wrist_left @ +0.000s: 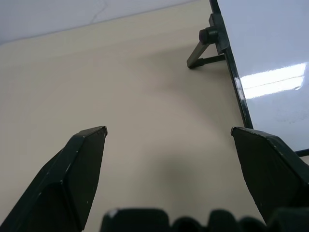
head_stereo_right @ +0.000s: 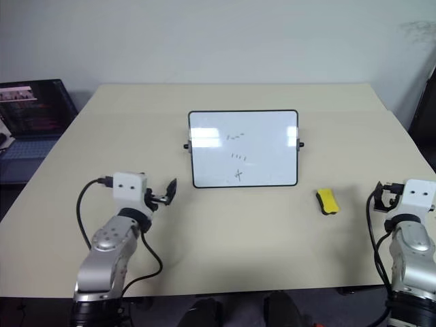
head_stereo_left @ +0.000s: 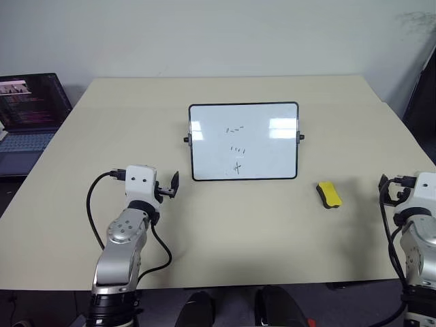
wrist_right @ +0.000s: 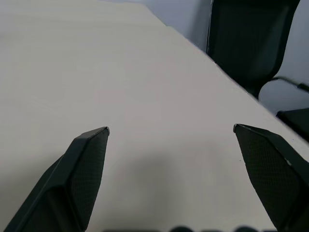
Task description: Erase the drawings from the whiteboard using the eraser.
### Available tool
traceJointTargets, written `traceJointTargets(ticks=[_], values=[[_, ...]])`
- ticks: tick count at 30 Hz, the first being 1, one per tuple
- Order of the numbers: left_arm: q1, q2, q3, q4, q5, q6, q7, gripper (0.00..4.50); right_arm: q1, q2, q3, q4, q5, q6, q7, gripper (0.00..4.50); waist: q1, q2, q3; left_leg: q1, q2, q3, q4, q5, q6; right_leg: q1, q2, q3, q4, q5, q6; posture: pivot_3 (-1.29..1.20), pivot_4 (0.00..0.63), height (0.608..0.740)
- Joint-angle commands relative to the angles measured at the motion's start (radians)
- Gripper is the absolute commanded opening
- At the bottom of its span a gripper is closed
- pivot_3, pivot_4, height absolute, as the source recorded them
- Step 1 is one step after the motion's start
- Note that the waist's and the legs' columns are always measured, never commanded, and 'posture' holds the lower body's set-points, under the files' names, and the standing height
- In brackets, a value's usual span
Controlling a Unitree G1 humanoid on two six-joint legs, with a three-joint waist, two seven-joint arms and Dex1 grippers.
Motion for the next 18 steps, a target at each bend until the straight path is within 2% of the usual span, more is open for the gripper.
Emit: traceJointTargets(ticks=[1, 3, 5, 8, 10, 14, 18], values=[[-0.010, 0.087, 0.098, -0.050, -0.039, -0.018, -0.063, 4.50, -0.004, 0.012, 0.031, -0.073, 0.016, -0.031, 0.044, 4.44, -0.003, 0.000, 0.000, 0.000, 0.000, 0.000, 0.000, 0.000, 0.000, 0.000, 0.000, 0.000, 0.000, 0.000, 0.000, 0.00, 0.150, 0.740], [-0.017, 0.140, 0.131, -0.057, -0.101, -0.010, -0.144, 4.50, 0.004, 0.032, 0.045, -0.109, 0.027, -0.030, 0.052, 4.44, -0.002, 0.000, 0.000, 0.003, 0.000, 0.001, -0.001, 0.000, 0.000, 0.000, 0.000, 0.000, 0.000, 0.000, 0.000, 0.00, 0.150, 0.740], [-0.063, 0.190, 0.142, -0.063, -0.223, 0.017, -0.279, 4.50, 0.019, 0.033, 0.047, -0.169, 0.042, -0.037, 0.077, 4.44, 0.000, 0.000, 0.000, 0.003, 0.000, 0.000, -0.001, 0.000, 0.000, 0.000, -0.001, 0.000, 0.000, 0.000, 0.001, 0.00, 0.150, 0.740], [-0.166, 0.278, 0.086, 0.006, -0.290, 0.032, -0.455, 4.50, 0.037, 0.049, 0.001, -0.289, 0.099, -0.004, 0.069, 4.44, 0.010, 0.000, 0.000, 0.000, 0.000, -0.003, 0.000, 0.000, 0.000, 0.000, -0.002, -0.003, -0.001, 0.000, 0.001, 0.00, 0.150, 0.740], [-0.233, 0.301, 0.058, 0.033, -0.325, 0.060, -0.517, 4.50, 0.048, 0.049, -0.022, -0.334, 0.119, 0.026, 0.055, 4.44, 0.014, 0.000, 0.000, -0.001, 0.000, -0.004, 0.000, 0.000, 0.000, 0.000, -0.002, -0.003, -0.002, 0.000, 0.000, 0.00, 0.150, 0.740], [-0.353, 0.352, -0.029, 0.031, -0.414, 0.151, -0.686, 4.50, 0.048, 0.053, 0.056, -0.414, 0.150, 0.181, 0.048, 4.44, 0.002, 0.000, 0.001, -0.001, -0.001, -0.004, 0.000, 0.000, 0.000, 0.000, -0.002, -0.003, -0.003, 0.001, -0.001, 0.00, 0.150, 0.740], [-0.400, 0.402, -0.149, 0.036, -0.414, 0.157, -0.852, 4.50, 0.037, 0.032, 0.097, -0.501, 0.247, 0.368, 0.081, 4.44, -0.012, 0.000, 0.001, -0.001, -0.001, 0.000, -0.003, 0.000, 0.000, -0.005, 0.000, 0.000, -0.001, 0.001, -0.002, 0.00, 0.150, 0.740]])
